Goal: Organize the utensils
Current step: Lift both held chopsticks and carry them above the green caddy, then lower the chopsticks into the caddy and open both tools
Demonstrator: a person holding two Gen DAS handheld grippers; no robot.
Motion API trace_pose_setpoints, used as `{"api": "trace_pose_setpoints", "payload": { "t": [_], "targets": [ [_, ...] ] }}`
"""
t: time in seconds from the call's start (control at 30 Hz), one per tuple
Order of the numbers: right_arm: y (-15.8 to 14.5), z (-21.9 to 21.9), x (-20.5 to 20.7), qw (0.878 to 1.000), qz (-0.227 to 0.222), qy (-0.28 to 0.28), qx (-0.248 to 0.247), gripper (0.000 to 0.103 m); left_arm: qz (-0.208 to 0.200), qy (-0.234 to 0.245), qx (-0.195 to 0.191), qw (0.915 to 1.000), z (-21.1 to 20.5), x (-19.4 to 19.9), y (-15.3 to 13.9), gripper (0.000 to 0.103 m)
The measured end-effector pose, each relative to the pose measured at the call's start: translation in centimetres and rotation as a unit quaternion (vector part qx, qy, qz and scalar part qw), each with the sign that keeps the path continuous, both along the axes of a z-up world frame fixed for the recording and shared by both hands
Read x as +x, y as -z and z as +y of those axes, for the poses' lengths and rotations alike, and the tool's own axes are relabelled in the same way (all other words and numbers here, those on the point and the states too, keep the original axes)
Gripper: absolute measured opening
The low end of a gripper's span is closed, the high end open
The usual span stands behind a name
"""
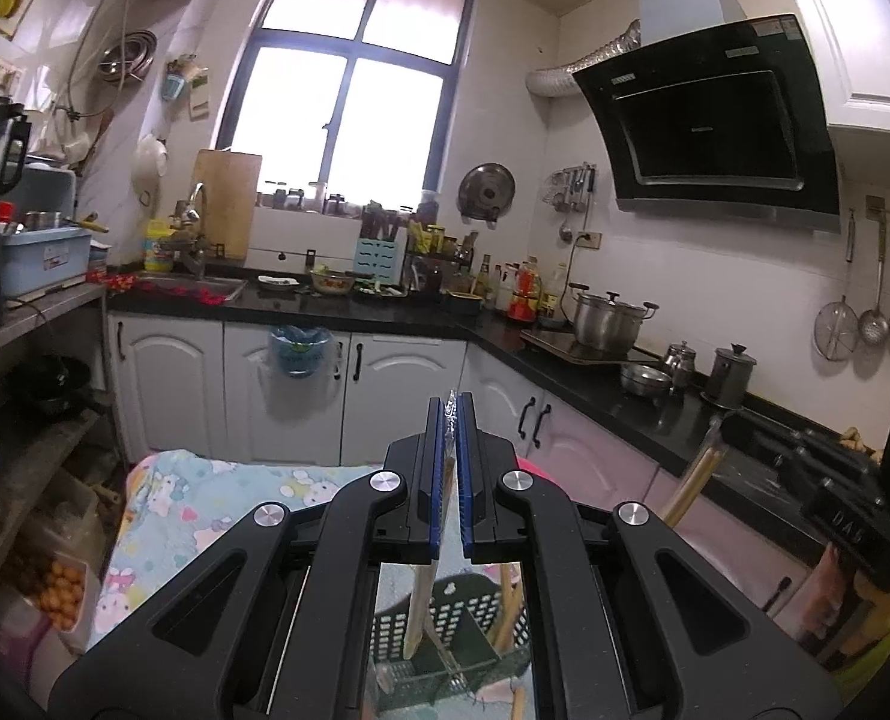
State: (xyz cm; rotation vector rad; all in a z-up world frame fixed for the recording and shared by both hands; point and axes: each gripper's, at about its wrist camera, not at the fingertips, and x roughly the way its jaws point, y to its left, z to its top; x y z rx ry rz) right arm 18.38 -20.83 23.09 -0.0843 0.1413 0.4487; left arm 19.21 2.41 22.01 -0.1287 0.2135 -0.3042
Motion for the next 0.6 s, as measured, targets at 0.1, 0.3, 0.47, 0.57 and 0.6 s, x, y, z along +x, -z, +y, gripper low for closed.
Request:
{"api": "trace_pose_setpoints", "payload": {
  "t": [0.1,0.3,0.47,0.57,0.6],
  "targets": [
    [-0.5,0.0,0.9,1.0,-0.008,0.008,-0.007,0.001,0.003,-0.008,-0.001,1.0,0.2,0.9,0.0,0.002],
    [-0.6,0.3,2.8,0.999,-0.013,0.024,-0.02,0.001,0.01,-0.018,-0.011,0.9997,0.4,2.6,0.9,0.002],
    [0.7,0.8,4.4,0.999,0.004,0.024,-0.021,0.001,0.011,-0.019,-0.015,0.9997,-0.1,3.1,2.8,0.002],
    [1.7,1.2,5.0,0.999,0.014,0.024,-0.026,0.001,0.022,-0.018,-0.014,0.9995,-0.5,3.7,3.9,0.002],
    [2.1,1.4,5.1,0.999,0.016,0.024,-0.027,0.001,0.026,-0.018,-0.014,0.9994,-0.5,3.8,4.3,0.002]
  ]
}}
